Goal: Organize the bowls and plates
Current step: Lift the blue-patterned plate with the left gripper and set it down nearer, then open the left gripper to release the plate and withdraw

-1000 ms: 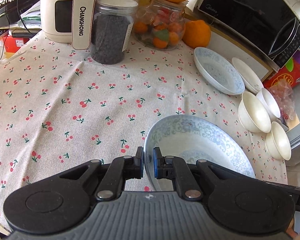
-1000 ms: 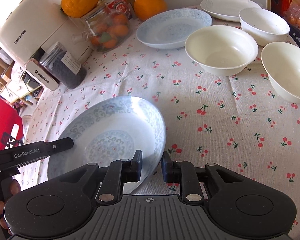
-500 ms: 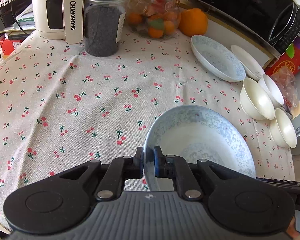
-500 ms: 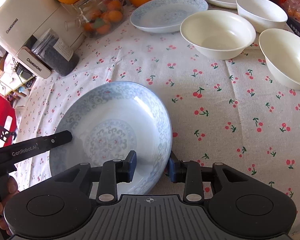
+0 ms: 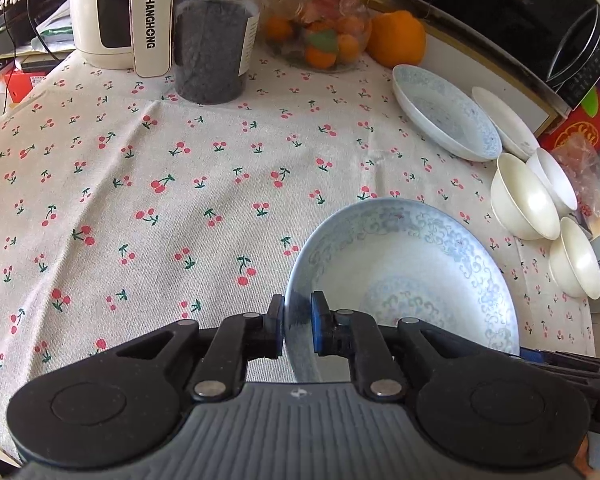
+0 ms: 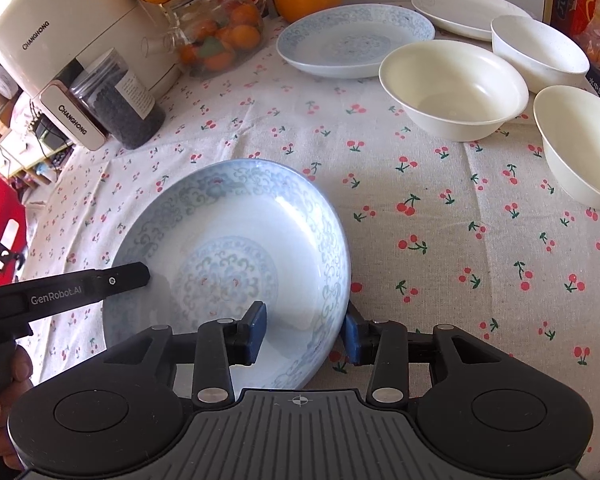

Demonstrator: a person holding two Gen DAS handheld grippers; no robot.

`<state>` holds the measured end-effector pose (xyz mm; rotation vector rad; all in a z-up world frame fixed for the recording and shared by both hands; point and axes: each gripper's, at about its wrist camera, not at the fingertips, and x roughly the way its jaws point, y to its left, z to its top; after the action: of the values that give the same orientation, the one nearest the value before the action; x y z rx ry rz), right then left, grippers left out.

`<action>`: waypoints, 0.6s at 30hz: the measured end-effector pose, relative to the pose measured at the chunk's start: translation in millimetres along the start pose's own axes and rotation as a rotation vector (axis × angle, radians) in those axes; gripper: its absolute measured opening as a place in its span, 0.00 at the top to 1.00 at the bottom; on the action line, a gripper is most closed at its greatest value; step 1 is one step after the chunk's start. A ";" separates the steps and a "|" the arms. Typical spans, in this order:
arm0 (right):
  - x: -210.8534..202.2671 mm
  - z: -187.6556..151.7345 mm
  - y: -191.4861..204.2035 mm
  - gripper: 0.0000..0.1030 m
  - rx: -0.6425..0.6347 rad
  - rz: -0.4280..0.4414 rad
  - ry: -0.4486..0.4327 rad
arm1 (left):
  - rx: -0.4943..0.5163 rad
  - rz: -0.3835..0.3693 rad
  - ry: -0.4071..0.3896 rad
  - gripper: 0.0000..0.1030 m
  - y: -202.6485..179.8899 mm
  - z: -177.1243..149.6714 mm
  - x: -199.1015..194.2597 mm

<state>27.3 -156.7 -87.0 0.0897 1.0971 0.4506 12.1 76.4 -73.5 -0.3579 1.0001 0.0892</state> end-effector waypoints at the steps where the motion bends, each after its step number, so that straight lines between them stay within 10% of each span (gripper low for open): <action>1: -0.1 0.0 -0.9 0.61 0.004 0.003 0.002 | -0.005 -0.003 0.002 0.89 0.8 0.3 0.0; 18: -46.6 24.0 -37.0 0.46 0.144 0.053 -0.126 | -0.073 -0.010 -0.068 0.76 13.8 21.7 -20.2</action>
<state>42.1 -205.1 -47.5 0.2709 1.0038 0.4072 15.4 98.4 -49.6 -0.4244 0.9295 0.1286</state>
